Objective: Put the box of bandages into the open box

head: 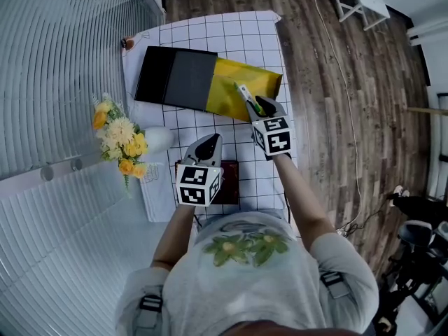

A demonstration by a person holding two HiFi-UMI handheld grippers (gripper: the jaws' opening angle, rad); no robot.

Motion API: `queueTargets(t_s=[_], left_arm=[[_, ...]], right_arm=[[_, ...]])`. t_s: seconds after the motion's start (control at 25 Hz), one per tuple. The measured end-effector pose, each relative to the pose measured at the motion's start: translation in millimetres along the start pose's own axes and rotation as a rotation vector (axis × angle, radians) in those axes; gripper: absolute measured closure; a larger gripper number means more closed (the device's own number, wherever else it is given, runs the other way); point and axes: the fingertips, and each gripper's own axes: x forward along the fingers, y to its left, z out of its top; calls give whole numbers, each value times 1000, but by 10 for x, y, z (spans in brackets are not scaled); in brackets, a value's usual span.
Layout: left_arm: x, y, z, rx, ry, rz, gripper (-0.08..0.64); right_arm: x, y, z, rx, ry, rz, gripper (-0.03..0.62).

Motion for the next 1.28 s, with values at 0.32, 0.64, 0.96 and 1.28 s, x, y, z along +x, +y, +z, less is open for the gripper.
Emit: queueTargets(t_s=[0.32, 0.64, 0.96, 1.28], left_arm=[[-120, -100, 85, 27, -31, -9, 555], [-249, -186, 149, 30, -59, -16, 555], [-394, -287, 168, 38, -82, -25, 555], [-563, -389, 184, 53, -105, -33, 555]], right_arm=[[-260, 107, 59, -13, -39, 17, 548], [-625, 123, 117, 16, -102, -1, 581], [-971, 218, 218, 25, -173, 14, 583], [-1224, 314, 261, 7, -197, 13, 584]])
